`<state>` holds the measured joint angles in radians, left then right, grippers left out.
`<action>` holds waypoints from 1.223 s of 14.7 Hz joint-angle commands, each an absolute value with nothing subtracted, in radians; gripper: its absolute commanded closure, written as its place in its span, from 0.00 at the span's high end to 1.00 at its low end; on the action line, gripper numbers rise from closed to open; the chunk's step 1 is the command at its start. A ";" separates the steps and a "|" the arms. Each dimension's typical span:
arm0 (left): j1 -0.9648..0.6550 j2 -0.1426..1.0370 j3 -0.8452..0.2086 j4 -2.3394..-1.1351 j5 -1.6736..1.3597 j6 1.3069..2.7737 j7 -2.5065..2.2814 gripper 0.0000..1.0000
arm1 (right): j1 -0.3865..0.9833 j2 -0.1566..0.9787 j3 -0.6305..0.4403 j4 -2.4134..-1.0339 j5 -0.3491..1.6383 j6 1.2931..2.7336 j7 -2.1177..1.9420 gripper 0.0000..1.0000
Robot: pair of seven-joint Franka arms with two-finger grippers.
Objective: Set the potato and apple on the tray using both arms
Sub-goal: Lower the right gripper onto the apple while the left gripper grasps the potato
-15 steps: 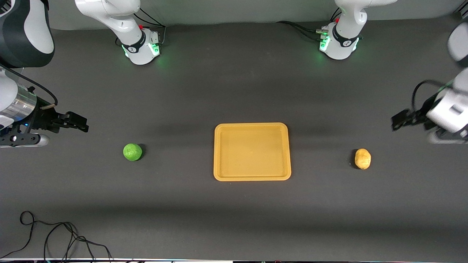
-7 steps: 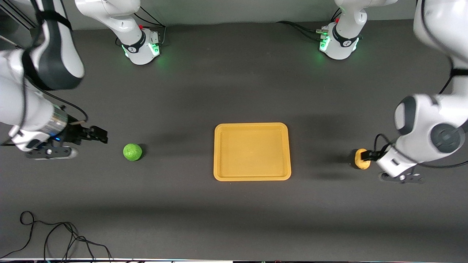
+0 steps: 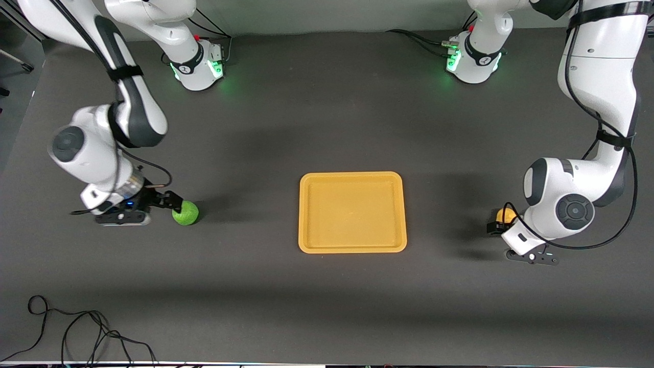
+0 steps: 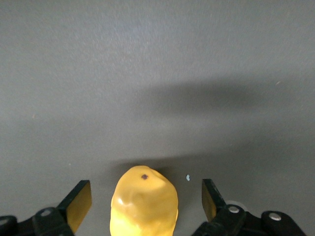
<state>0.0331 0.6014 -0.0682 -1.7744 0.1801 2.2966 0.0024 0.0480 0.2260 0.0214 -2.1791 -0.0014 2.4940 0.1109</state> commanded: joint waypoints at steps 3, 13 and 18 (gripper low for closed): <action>0.028 0.565 -0.063 -1.842 0.196 2.324 0.014 1.00 | 0.055 0.303 0.017 -2.187 0.003 2.569 0.164 1.00; -0.069 0.483 -0.069 -1.772 0.178 2.135 -0.159 0.29 | 0.072 0.419 0.018 -2.169 0.002 2.659 0.215 0.42; -0.221 0.501 -0.107 -1.542 0.057 1.894 -0.395 0.29 | 0.072 0.289 0.049 -1.989 -0.002 2.219 0.216 0.32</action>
